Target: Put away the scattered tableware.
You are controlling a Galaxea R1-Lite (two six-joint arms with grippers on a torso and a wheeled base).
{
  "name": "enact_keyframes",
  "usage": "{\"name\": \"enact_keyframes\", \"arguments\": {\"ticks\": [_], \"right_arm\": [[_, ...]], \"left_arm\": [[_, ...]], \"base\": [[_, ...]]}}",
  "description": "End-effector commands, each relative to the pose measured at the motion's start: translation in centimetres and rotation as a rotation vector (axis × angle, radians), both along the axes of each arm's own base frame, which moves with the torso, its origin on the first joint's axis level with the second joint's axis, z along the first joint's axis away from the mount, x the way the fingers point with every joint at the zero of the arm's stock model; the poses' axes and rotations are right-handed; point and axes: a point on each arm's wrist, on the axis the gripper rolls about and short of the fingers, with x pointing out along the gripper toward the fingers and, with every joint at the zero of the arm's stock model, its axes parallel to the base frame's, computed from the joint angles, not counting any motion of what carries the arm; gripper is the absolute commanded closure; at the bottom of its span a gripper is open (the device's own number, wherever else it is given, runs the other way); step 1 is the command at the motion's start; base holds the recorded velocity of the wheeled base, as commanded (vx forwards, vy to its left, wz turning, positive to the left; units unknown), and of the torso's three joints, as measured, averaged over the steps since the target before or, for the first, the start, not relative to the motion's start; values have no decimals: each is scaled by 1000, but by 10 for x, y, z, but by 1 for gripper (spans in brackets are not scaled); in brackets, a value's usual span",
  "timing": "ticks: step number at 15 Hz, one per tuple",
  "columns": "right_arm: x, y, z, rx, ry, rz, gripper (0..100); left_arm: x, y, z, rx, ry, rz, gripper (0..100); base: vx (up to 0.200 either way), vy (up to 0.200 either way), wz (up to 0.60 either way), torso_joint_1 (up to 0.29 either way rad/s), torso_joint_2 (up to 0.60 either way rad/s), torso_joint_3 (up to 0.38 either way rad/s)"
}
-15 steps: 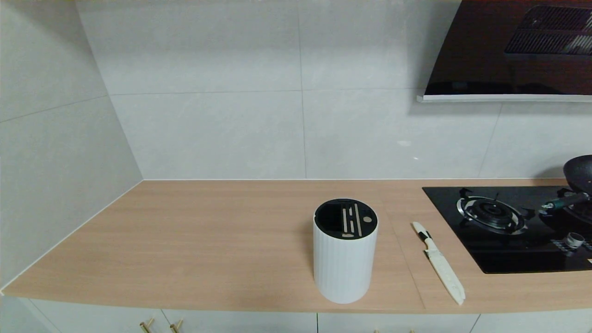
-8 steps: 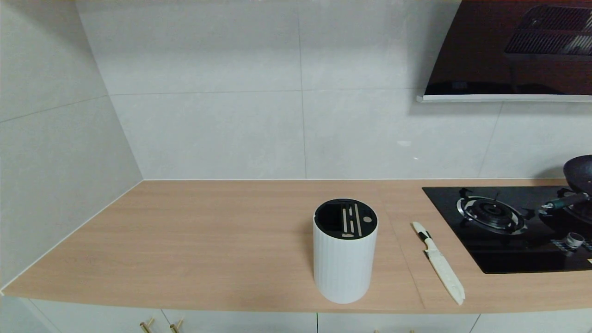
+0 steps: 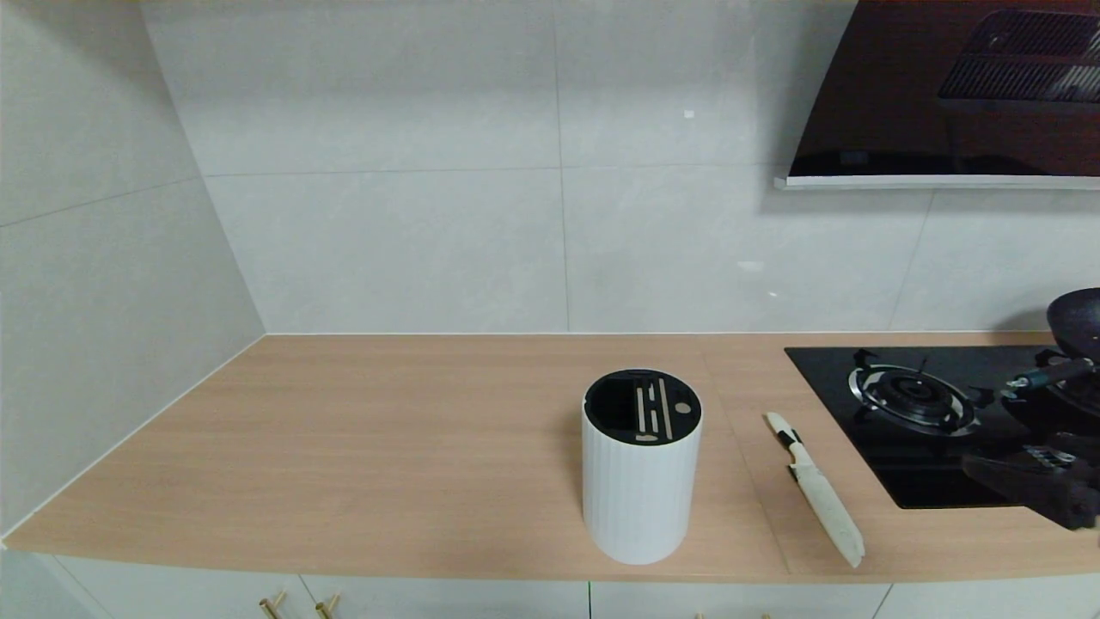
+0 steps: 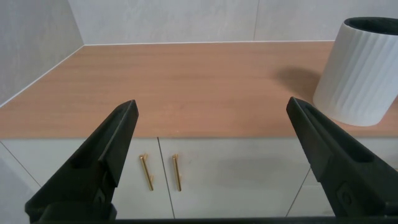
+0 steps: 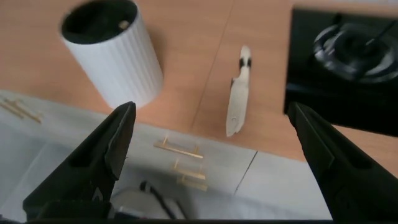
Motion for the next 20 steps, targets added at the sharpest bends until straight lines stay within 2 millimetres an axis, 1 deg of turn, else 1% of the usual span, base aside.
{"name": "enact_keyframes", "arguments": {"ticks": [1, 2, 3, 6, 7, 8, 9, 10, 11, 13, 15, 20], "right_arm": [[88, 9, -42, -16, 172, 6, 0], [112, 11, -59, -19, 174, 4, 0], [128, 12, -68, -20, 179, 4, 0], [158, 15, -93, -30, 237, -7, 0], [168, 16, -103, -38, 262, -19, 0], [180, 17, -119, -50, 289, -24, 0], [183, 18, -124, -53, 293, -26, 0], [196, 22, -147, -79, 282, -53, 0], [202, 23, -163, -96, 279, -73, 0], [210, 22, -182, -112, 268, -102, 0], [212, 23, -197, -117, 295, -99, 0], [224, 20, -222, -127, 287, -128, 0]], "left_arm": [[0, 0, 0, 0, 0, 0, 0], [0, 0, 0, 0, 0, 0, 0], [0, 0, 0, 0, 0, 0, 0], [0, 0, 0, 0, 0, 0, 0], [0, 0, 0, 0, 0, 0, 0], [0, 0, 0, 0, 0, 0, 0], [0, 0, 0, 0, 0, 0, 0], [0, 0, 0, 0, 0, 0, 0], [0, 0, 0, 0, 0, 0, 0], [0, 0, 0, 0, 0, 0, 0], [0, 0, 0, 0, 0, 0, 0], [0, 0, 0, 0, 0, 0, 0]], "base": [[0, 0, 0, 0, 0, 0], [0, 0, 0, 0, 0, 0], [0, 0, 0, 0, 0, 0], [0, 0, 0, 0, 0, 0], [0, 0, 0, 0, 0, 0], [0, 0, 0, 0, 0, 0], [0, 0, 0, 0, 0, 0], [0, 0, 0, 0, 0, 0], [0, 0, 0, 0, 0, 0], [0, 0, 0, 0, 0, 0], [0, 0, 0, 0, 0, 0], [0, 0, 0, 0, 0, 0]]}}
